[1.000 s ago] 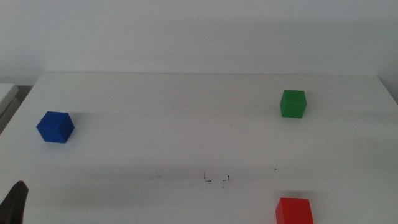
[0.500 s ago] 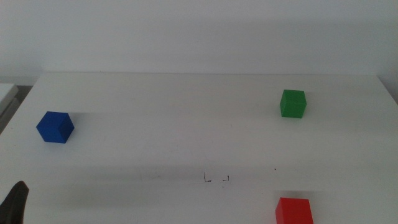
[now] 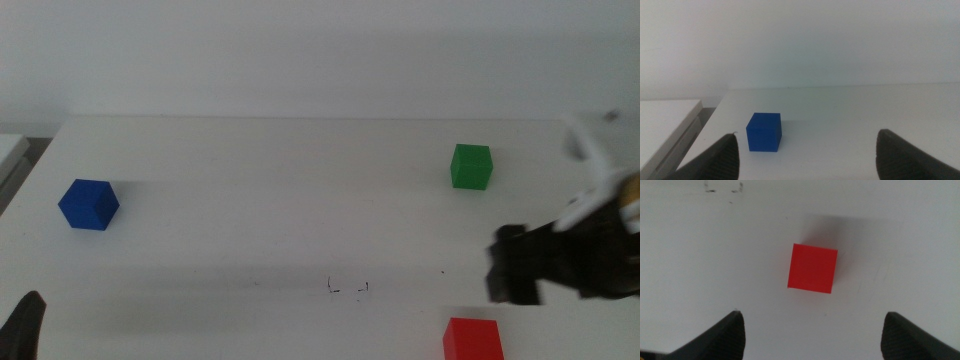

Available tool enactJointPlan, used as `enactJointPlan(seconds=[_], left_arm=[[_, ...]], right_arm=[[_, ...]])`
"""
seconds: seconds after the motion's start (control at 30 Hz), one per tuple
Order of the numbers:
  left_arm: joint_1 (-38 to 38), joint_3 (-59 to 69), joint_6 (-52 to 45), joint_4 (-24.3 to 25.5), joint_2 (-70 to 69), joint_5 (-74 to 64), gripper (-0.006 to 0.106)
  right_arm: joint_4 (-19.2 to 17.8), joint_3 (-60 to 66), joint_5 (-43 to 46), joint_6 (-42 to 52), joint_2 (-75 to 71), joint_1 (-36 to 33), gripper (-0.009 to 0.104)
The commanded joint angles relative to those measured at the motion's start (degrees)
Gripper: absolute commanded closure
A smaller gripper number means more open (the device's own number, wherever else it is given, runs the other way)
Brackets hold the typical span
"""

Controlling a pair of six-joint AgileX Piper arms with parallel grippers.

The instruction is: Stack red cubes first, then green, then blue cubes in a specific spot.

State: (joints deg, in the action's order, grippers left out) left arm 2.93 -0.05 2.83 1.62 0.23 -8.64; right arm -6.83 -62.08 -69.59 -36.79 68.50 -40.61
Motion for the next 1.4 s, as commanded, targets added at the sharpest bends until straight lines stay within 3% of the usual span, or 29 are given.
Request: enactJointPlan(seconds=[0.0,0.17,0.3,0.53,0.73,1.13,1.27,1.37], left_arm=[[-0.1,0.0,0.0,0.1,-0.2,0.6,0.007],[-0.1,0.0,0.0,0.1,-0.2,0.6,0.007],[-0.1,0.0,0.0,0.1,-0.2,0.6,0.007],[-0.1,0.0,0.0,0.1,-0.2,0.6,0.007],[-0.1,0.0,0.0,0.1,-0.2,0.6,0.007],[-0.1,0.0,0.0,0.1,-0.2,0.6,0.007],[-0.1,0.0,0.0,0.1,-0.2,0.6,0.007],[-0.1,0.0,0.0,0.1,-0.2,0.6,0.007]], right_arm=[[-3.3,-0.5,-0.4,-8.1,3.0,-2.2,0.002],[-3.8,0.7,-0.4,-13.1,8.1,-3.0,0.002],[-3.5,6.3,9.0,-16.0,9.5,-2.7,0.002],[-5.5,9.5,16.1,-20.6,12.8,-2.7,0.002],[-7.2,9.5,16.7,-22.6,16.6,-2.7,0.003],[-7.2,9.5,18.1,-23.2,23.4,-1.6,0.003],[-7.0,9.5,19.5,-22.7,25.5,-1.6,0.008],[-6.0,9.5,20.5,-21.8,26.6,-0.8,0.018]])
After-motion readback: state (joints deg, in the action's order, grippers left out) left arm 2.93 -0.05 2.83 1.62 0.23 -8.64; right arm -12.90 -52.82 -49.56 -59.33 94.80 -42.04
